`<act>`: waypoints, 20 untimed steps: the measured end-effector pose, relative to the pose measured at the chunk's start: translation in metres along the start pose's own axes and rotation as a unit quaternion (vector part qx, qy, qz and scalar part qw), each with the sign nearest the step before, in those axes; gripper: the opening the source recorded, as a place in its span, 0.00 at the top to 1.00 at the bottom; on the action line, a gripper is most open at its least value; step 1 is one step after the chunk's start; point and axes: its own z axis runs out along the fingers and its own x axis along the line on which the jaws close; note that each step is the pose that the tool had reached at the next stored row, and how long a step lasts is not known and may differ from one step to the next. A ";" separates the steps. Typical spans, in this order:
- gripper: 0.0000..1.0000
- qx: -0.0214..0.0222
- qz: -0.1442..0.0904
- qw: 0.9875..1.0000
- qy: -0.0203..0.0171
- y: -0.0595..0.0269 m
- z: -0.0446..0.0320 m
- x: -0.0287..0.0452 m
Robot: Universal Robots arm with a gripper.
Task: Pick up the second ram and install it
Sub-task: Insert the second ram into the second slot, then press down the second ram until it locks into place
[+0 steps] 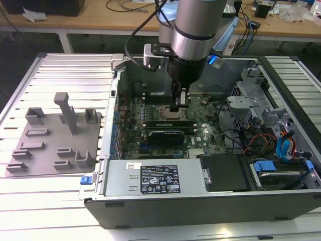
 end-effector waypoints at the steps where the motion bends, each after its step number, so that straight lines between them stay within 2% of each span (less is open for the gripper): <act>1: 0.92 0.000 0.000 1.000 0.000 0.0000 -0.0001 0.0000; 8: 0.92 0.000 0.000 1.000 0.000 -0.0006 -0.0003 0.0000; 14: 0.92 -0.005 0.000 1.000 0.000 -0.0359 0.0068 -0.0006; 17: 0.92 -0.006 0.000 1.000 0.000 -0.0464 0.0126 0.0002; 18: 0.92 -0.006 0.000 1.000 0.000 -0.0514 0.0163 0.0005; 20: 0.92 -0.006 0.000 1.000 0.000 -0.0532 0.0280 0.0011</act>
